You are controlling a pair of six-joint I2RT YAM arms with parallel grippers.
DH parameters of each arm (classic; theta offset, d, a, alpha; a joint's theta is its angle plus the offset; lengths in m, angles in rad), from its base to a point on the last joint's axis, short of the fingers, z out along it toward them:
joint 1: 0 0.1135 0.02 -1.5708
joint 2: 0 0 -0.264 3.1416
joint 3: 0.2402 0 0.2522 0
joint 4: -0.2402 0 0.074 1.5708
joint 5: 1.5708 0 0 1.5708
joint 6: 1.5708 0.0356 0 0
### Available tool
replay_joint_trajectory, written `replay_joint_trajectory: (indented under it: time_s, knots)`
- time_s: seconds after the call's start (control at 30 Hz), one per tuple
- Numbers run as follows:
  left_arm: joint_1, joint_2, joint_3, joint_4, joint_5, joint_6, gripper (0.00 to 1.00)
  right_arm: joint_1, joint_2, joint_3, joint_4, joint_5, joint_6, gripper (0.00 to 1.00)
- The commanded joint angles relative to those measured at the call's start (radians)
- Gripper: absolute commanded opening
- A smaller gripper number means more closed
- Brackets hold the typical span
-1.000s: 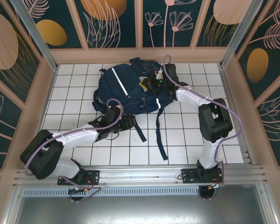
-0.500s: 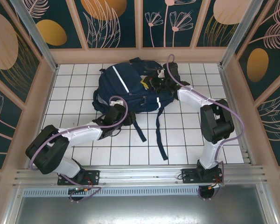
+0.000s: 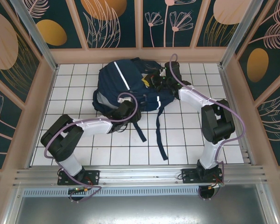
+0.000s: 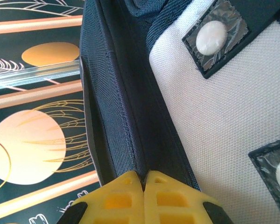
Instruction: Pack books, pencil case, and school supplies into a backpack
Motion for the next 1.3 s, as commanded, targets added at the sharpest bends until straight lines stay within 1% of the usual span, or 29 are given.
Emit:
replay_joint_trajectory:
  time_s: [0.0,0.13,0.27,0.3,0.37,0.5,0.57,0.6,0.67,0.9,1.13,1.27]
  knots:
    - [-0.020,0.066,0.076,-0.081,-0.109,0.040,0.57,-0.010,-0.091,0.035,0.170,-0.016,0.047,0.00]
    - [-0.036,0.123,0.108,-0.130,-0.187,0.046,0.52,-0.010,-0.096,0.020,0.187,-0.016,0.061,0.00]
    - [-0.045,0.168,0.146,-0.136,-0.260,0.055,0.46,-0.009,-0.096,0.005,0.207,-0.019,0.073,0.00]
    - [-0.045,0.178,0.150,-0.134,-0.279,0.058,0.43,-0.007,-0.097,0.000,0.216,-0.021,0.077,0.00]
    - [-0.045,0.187,0.156,-0.133,-0.317,0.064,0.32,-0.008,-0.099,-0.012,0.228,-0.023,0.083,0.00]
    - [-0.045,0.163,0.133,-0.101,-0.325,0.084,0.13,-0.014,-0.101,-0.019,0.216,-0.023,0.071,0.00]
    - [-0.045,0.137,0.121,-0.085,-0.314,0.087,0.07,-0.022,-0.102,-0.019,0.197,-0.017,0.055,0.00]
    - [-0.045,0.122,0.086,-0.077,-0.308,0.089,0.04,-0.026,-0.104,-0.020,0.185,-0.011,0.047,0.00]
    - [-0.045,0.093,0.055,-0.069,-0.303,0.086,0.00,-0.034,-0.108,-0.028,0.178,-0.004,0.037,0.00]
    - [-0.044,-0.011,-0.059,-0.023,-0.288,0.075,0.00,-0.044,-0.109,-0.008,0.081,0.050,-0.063,0.00]
    - [-0.044,-0.073,-0.173,0.087,-0.303,0.059,0.00,-0.047,-0.113,-0.024,0.056,0.087,-0.118,0.00]
    - [-0.040,-0.117,-0.224,0.145,-0.325,0.084,0.00,-0.045,-0.122,-0.046,0.048,0.100,-0.148,0.00]
